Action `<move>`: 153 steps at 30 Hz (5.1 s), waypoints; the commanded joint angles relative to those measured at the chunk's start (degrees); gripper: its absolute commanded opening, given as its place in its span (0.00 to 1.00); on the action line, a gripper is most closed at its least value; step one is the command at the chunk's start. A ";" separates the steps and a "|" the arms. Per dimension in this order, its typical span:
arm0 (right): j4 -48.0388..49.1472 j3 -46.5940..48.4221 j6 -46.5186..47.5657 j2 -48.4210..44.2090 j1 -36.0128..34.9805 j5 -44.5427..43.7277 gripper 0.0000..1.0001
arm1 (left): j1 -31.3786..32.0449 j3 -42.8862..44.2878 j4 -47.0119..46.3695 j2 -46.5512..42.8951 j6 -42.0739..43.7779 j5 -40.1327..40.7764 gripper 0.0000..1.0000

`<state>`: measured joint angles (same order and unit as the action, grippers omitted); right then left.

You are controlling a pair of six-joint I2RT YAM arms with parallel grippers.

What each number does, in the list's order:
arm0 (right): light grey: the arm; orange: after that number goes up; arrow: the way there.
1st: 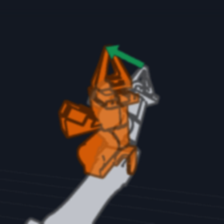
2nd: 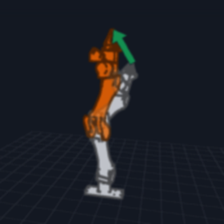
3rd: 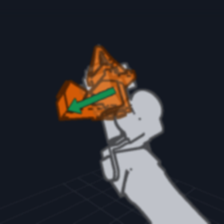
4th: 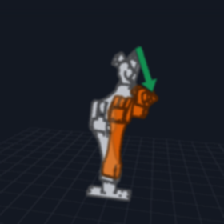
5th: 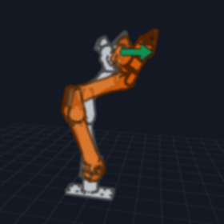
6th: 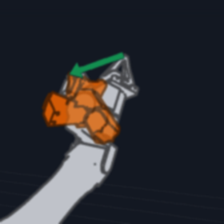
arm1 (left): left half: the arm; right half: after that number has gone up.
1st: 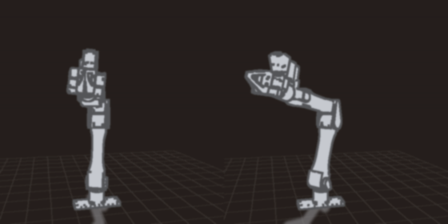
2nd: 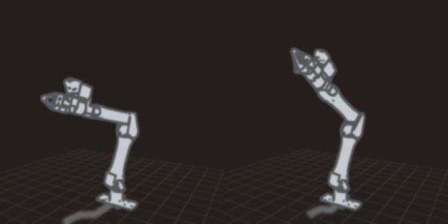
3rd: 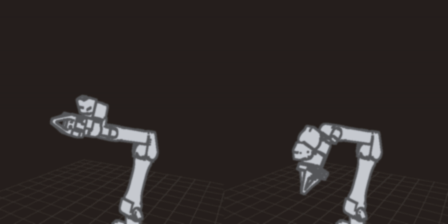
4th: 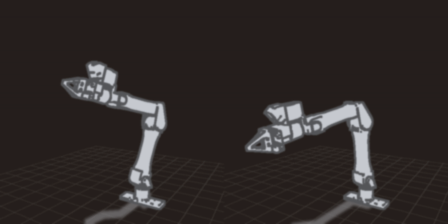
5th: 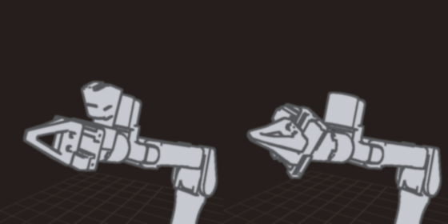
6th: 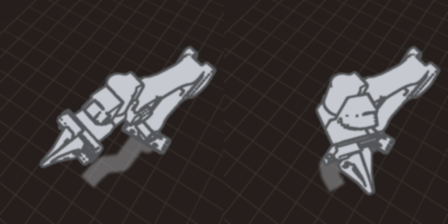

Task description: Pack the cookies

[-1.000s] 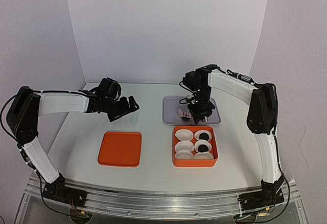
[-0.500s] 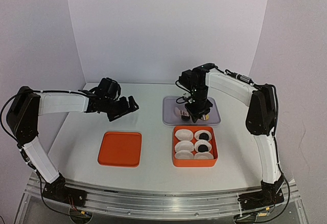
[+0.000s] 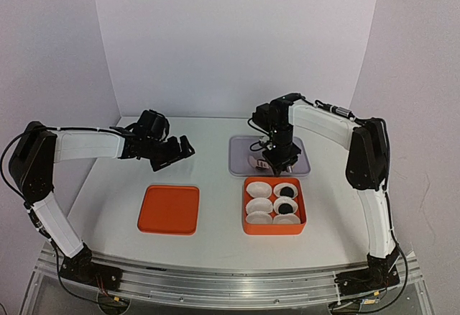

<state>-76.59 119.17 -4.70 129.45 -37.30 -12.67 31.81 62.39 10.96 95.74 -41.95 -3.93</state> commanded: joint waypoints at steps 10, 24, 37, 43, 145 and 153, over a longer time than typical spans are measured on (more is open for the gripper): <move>-30.99 -0.22 1.05 1.13 -0.06 -1.65 0.33 | -0.58 0.42 -1.09 -0.47 0.52 -0.28 1.00; -31.66 -0.09 1.18 2.15 -0.05 -1.57 0.32 | -0.79 0.15 -0.94 -0.74 0.67 -0.37 1.00; -32.32 -3.45 2.15 -1.35 -0.07 -2.69 0.30 | -0.88 0.46 -1.38 -0.49 0.71 -1.16 1.00; -32.48 -3.22 2.15 -2.03 -0.05 -3.06 0.28 | -0.88 0.57 -1.73 -0.16 0.45 -1.62 1.00; -33.57 -45.35 -34.85 -42.06 -24.30 11.72 0.00 | -0.87 -1.09 -4.15 -0.65 0.95 -2.96 1.00; -34.16 -44.35 -32.29 -40.33 -21.50 10.57 0.00 | -0.88 -0.91 -4.25 -0.19 0.63 -2.58 1.00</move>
<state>-76.82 72.60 -38.83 88.90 -60.59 -0.40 31.27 61.75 8.33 95.88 -41.89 -6.49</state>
